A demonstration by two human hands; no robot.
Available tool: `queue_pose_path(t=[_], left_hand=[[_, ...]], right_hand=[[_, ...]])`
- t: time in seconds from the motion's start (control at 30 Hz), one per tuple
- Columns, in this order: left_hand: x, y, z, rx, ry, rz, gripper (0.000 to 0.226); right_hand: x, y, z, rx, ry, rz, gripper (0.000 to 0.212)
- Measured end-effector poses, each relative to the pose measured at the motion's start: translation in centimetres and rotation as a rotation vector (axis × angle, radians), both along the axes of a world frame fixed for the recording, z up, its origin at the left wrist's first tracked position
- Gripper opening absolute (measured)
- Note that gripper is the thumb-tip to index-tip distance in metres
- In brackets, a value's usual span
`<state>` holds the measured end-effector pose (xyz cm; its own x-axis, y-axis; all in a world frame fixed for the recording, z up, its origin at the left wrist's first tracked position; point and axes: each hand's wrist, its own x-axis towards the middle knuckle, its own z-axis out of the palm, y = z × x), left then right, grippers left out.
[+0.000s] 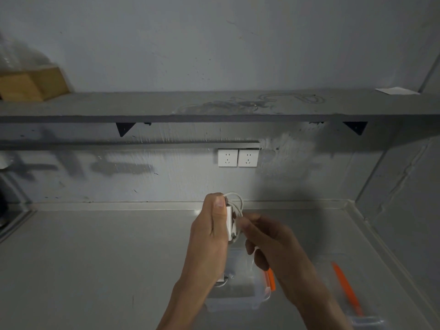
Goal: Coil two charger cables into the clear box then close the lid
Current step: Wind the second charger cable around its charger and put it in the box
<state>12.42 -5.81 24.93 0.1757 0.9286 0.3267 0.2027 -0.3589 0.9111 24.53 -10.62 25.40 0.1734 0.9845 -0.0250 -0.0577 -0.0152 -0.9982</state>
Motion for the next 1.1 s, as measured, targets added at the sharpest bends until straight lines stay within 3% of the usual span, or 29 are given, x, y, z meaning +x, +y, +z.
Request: queue_pose_path(t=[0.17,0.43,0.53,0.6,0.8,0.87,1.0,1.1], left_hand=[[0.1,-0.5,-0.1,0.019,-0.113,-0.034,0.030],[0.1,-0.8,0.2,-0.023,-0.336,0.025,0.021],[-0.1,-0.5,0.3,-0.104,-0.457,0.055,0.021],[-0.4,-0.3,0.7,-0.219,-0.602,0.045,0.034],[-1.1,-0.2,0.7,-0.503,-0.771,-0.043,0.068],[-0.5,-0.2,0.4,-0.532,-0.797,-0.055,0.071],[0.8,-0.6,0.4,-0.612,-0.902,-0.119,0.055],[1.6,-0.2,0.1,-0.737,-1.048,-0.201,0.052]], right_hand=[[-1.1,0.0,0.3,0.064,-0.033,-0.080,0.019],[-0.9,0.1,1.3,0.131,-0.064,-0.073,0.036],[-0.7,0.0,1.3,0.150,-0.136,-0.048,0.032],[-0.7,-0.3,1.3,0.146,-0.180,-0.021,0.026],[1.2,-0.5,1.8,0.259,-0.695,-0.201,0.017],[2.2,-0.8,2.0,0.280,-0.755,-0.256,0.018],[3.1,-1.5,1.8,0.281,-0.736,-0.290,0.011],[0.9,-0.7,0.1,0.232,-0.410,-0.347,0.014]])
